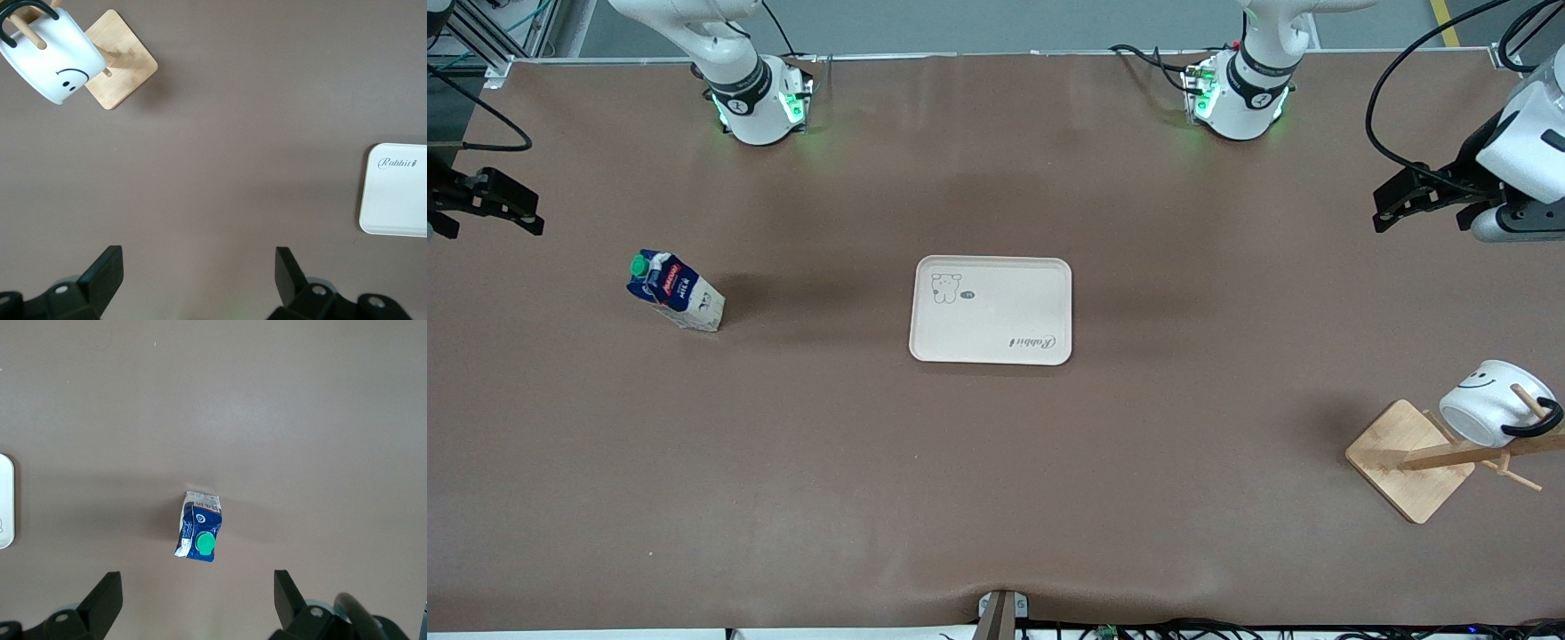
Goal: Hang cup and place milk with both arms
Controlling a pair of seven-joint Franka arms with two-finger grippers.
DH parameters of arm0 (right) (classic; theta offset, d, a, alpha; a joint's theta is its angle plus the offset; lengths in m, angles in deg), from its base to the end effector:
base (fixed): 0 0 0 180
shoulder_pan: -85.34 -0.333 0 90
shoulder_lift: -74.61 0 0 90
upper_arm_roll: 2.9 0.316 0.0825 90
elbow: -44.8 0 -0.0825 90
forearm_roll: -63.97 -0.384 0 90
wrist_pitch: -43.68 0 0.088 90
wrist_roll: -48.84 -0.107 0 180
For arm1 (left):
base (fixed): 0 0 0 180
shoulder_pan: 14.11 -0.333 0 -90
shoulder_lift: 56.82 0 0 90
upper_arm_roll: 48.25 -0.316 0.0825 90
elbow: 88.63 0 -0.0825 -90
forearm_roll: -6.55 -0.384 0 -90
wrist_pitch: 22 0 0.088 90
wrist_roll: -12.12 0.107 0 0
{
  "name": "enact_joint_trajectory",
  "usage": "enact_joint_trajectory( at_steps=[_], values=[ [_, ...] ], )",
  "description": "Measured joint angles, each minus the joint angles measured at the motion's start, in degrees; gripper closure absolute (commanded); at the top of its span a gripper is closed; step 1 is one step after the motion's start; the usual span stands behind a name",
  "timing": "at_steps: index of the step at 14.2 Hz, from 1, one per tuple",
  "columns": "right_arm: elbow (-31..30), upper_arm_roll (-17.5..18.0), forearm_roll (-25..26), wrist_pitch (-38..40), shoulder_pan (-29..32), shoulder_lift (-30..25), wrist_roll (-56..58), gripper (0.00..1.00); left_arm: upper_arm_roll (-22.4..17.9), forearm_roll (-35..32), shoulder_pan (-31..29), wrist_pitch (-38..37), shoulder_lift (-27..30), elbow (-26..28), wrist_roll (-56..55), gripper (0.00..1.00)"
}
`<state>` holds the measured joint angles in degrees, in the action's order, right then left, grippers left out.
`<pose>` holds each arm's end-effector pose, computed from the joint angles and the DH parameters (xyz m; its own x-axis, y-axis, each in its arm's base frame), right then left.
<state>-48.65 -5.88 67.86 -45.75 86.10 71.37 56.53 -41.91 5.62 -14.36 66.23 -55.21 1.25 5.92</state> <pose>0.5337 -0.0430 0.6262 0.9974 0.0681 -0.0222 0.0693 -0.9956 0.0625 0.5399 -0.0567 0.6381 1.0000 0.0024 0.0012 0.0025 -0.9998 -0.0193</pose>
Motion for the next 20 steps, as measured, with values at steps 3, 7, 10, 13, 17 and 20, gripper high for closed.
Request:
enact_joint_trajectory(
  at_steps=[3,7,10,13,17,20],
  values=[
    [0.0,0.0,0.0,0.0,0.0,0.1,0.0,0.00,0.0,0.0,0.0,-0.1,0.1,-0.1,0.0,0.00],
    [0.0,0.0,0.0,0.0,0.0,0.1,0.0,0.00,0.0,0.0,0.0,-0.1,0.1,-0.1,0.0,0.00],
    [0.0,0.0,0.0,0.0,0.0,0.1,0.0,0.00,0.0,0.0,0.0,-0.5,0.1,-0.5,0.0,0.00],
    [0.0,0.0,0.0,0.0,0.0,0.1,0.0,0.00,-0.1,0.0,-0.1,-1.2,0.1,-0.8,0.0,0.00],
    [0.1,0.0,0.0,0.0,0.0,0.1,0.0,0.00,-0.1,0.0,-0.1,-2.2,0.2,-1.2,0.0,0.00],
    [0.1,0.0,0.0,0.0,0.0,0.1,0.0,0.00,-0.1,0.0,-0.1,-2.4,0.2,-1.6,0.0,0.00]
  ],
)
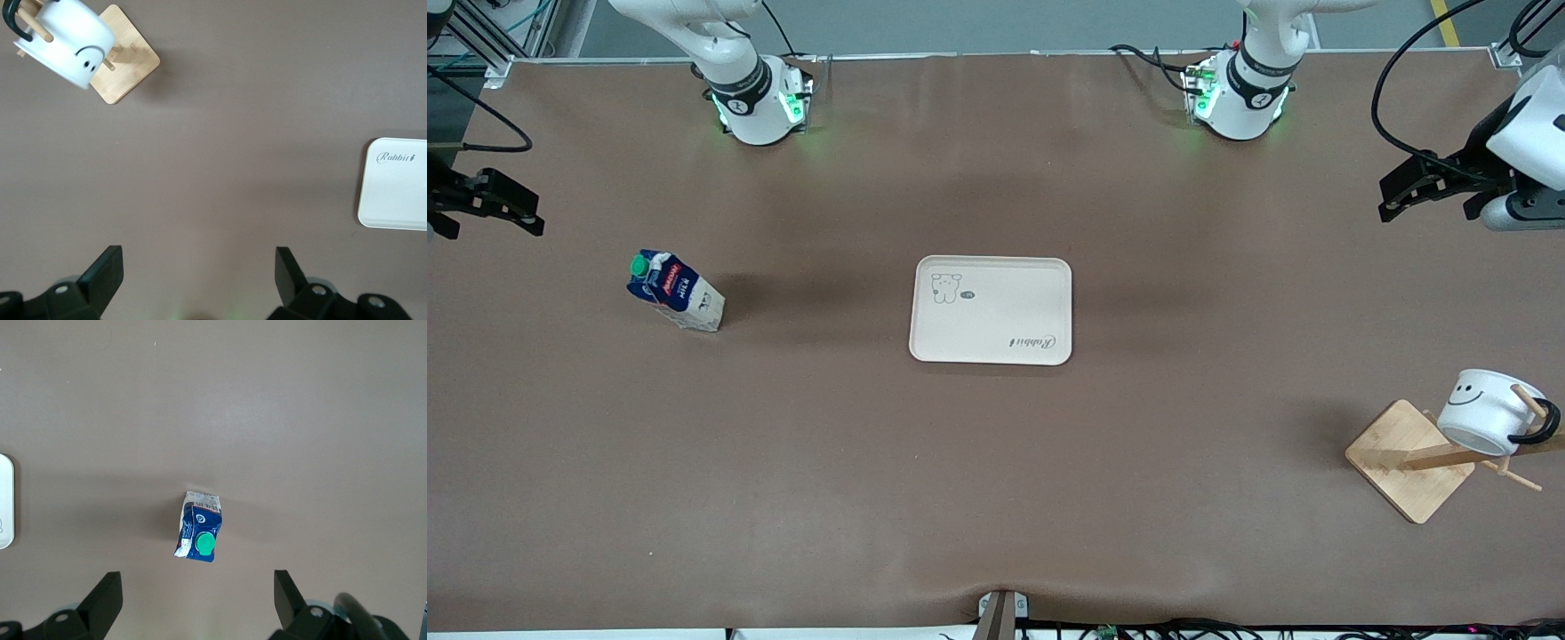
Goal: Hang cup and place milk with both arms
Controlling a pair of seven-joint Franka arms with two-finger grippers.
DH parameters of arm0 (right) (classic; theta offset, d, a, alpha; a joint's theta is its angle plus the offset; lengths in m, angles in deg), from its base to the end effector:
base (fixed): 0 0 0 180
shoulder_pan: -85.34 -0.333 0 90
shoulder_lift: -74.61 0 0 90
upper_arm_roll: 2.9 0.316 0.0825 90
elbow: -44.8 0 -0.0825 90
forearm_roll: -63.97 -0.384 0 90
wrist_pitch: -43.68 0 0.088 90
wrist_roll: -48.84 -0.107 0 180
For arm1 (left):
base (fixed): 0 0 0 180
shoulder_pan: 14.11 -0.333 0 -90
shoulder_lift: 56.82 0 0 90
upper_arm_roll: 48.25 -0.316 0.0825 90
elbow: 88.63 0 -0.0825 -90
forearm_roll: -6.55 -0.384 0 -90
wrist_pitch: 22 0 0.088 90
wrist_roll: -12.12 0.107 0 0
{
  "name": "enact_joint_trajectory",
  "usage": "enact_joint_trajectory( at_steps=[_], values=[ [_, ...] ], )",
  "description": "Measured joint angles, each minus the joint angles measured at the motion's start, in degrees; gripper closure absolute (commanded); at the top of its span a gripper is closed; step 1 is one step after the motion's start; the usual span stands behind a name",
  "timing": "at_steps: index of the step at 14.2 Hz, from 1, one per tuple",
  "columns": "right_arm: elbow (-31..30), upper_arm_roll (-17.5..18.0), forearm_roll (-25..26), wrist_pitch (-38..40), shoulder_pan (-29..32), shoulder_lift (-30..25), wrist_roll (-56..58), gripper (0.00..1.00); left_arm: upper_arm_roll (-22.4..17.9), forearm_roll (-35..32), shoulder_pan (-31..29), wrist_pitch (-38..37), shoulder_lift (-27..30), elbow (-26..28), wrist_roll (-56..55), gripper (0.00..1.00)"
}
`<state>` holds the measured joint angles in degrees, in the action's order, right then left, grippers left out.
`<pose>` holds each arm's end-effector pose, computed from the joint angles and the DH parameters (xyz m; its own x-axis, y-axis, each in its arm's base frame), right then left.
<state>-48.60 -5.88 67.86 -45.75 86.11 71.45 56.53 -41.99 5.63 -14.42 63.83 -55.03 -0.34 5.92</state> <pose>0.5341 -0.0431 0.6259 0.9974 0.0679 -0.0228 0.0692 -0.9956 0.0625 0.5348 -0.0550 0.6491 0.9999 0.0056 -0.0097 0.0054 -0.9998 -0.0206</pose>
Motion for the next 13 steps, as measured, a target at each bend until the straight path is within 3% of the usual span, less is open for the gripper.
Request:
enact_joint_trajectory(
  at_steps=[13],
  values=[
    [0.0,0.0,0.0,0.0,0.0,0.0,0.0,0.00,-0.4,0.0,-0.2,-0.1,-0.3,-1.2,0.0,0.00]
  ],
)
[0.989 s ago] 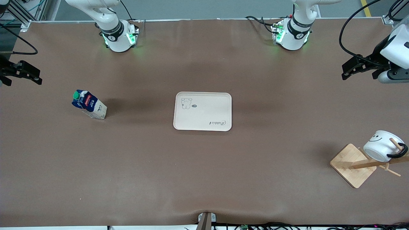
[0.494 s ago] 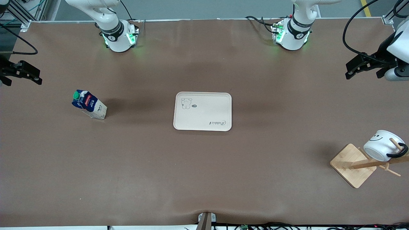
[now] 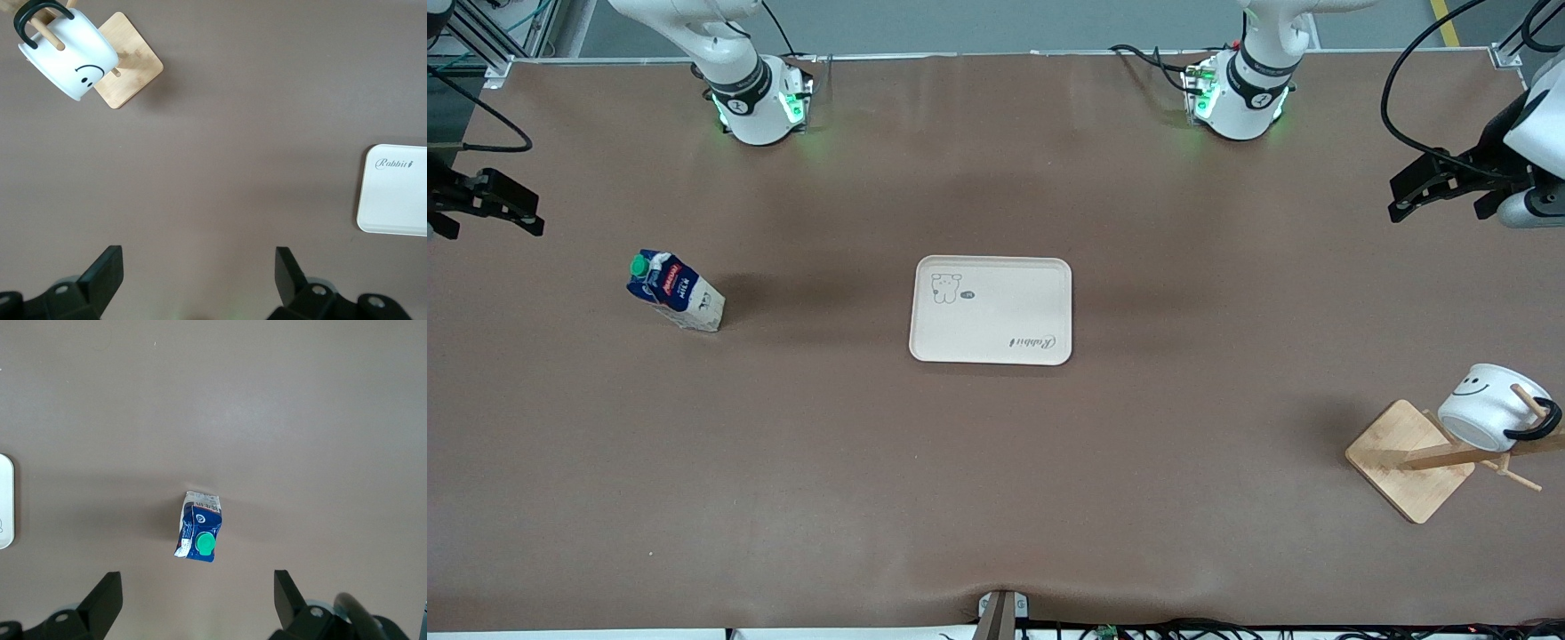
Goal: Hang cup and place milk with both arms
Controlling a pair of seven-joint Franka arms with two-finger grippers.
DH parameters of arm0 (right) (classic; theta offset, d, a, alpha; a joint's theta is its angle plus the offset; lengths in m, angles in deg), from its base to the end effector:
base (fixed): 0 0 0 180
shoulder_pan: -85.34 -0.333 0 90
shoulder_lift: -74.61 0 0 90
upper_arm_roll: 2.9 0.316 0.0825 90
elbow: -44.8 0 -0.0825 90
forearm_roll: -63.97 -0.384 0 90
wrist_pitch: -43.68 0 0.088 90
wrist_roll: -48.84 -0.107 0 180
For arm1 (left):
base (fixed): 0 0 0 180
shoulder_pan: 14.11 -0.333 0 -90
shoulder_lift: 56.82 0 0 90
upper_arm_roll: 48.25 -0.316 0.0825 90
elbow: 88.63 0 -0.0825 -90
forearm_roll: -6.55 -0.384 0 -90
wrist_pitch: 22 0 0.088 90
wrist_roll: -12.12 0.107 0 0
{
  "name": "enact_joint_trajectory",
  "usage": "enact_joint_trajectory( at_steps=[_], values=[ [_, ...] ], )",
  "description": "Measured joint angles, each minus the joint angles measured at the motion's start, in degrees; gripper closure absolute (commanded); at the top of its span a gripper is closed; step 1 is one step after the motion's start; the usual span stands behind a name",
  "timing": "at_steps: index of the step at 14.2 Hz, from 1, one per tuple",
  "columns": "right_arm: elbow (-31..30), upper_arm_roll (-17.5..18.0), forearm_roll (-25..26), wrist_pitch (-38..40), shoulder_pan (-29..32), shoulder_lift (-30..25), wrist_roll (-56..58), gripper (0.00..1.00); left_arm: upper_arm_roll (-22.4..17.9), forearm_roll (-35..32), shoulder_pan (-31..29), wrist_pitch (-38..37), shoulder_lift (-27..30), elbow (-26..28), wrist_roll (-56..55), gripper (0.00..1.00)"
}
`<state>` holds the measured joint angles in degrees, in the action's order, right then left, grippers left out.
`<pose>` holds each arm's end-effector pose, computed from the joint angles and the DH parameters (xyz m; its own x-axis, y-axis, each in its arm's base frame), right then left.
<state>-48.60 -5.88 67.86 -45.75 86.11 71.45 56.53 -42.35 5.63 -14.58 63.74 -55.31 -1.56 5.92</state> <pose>0.5341 -0.0431 0.6259 0.9974 0.0679 -0.0228 0.0692 -0.9956 0.0625 0.5367 -0.0500 0.6563 0.9999 0.0146 0.0050 0.0147 -0.9997 -0.0183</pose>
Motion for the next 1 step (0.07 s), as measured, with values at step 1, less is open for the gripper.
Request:
enact_joint_trajectory(
  at_steps=[1],
  values=[
    [0.0,0.0,0.0,0.0,0.0,0.0,0.0,0.00,0.0,0.0,0.0,0.0,0.0,0.0,0.0,0.00]
  ],
)
